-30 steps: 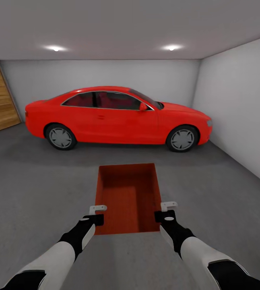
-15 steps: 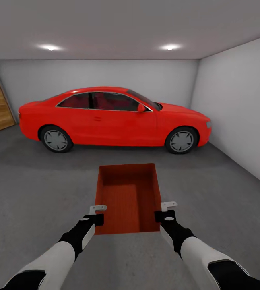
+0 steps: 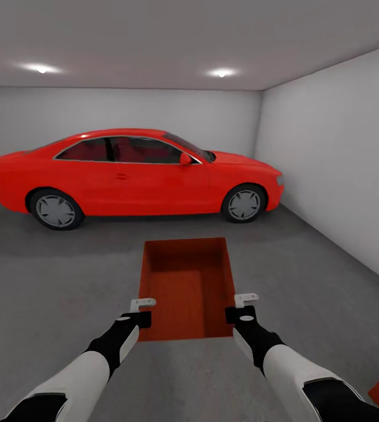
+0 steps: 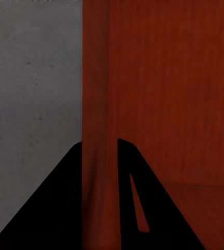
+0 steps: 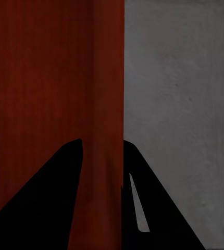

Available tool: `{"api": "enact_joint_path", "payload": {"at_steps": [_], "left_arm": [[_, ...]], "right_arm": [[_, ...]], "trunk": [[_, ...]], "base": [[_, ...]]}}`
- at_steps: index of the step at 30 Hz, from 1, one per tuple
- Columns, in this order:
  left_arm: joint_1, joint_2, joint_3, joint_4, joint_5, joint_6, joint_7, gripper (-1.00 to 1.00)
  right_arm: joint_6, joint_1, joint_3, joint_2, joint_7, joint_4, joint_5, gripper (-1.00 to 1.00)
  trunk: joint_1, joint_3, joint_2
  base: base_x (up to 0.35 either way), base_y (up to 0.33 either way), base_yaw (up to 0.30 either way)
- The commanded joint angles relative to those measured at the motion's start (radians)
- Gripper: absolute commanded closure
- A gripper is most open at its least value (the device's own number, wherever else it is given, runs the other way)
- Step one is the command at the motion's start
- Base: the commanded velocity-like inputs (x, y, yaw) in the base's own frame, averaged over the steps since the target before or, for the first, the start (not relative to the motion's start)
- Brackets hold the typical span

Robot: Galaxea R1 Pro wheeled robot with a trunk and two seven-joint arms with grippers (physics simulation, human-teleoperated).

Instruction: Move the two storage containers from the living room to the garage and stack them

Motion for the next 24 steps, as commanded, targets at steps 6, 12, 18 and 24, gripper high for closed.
{"api": "enact_joint_path", "payload": {"at_steps": [6,12,18,24], "left_arm": [[0.000,0.032,-0.023,-0.004,0.001,-0.013,0.006,1.00],[0.000,0.032,-0.023,-0.005,0.001,-0.012,0.011,1.00],[0.000,0.032,-0.024,-0.005,-0.005,-0.012,0.013,1.00],[0.000,0.032,-0.023,-0.004,-0.003,-0.012,0.014,1.00]], "right_arm": [[0.005,-0.001,0.008,-0.008,-0.003,0.004,-0.015,1.00],[0.005,-0.001,0.008,-0.008,-0.003,0.004,-0.015,1.00],[0.005,-0.001,0.008,-0.009,-0.003,0.004,-0.015,1.00],[0.005,-0.001,0.008,-0.009,-0.003,0.004,-0.015,1.00]], "trunk": [[0.001,0.001,-0.002],[0.001,0.002,-0.002],[0.001,0.002,-0.002],[0.001,0.002,-0.002]], "base": [[0.000,0.000,-0.248],[0.000,0.000,-0.259],[0.000,0.000,-0.262],[0.035,0.000,-0.262]]}}
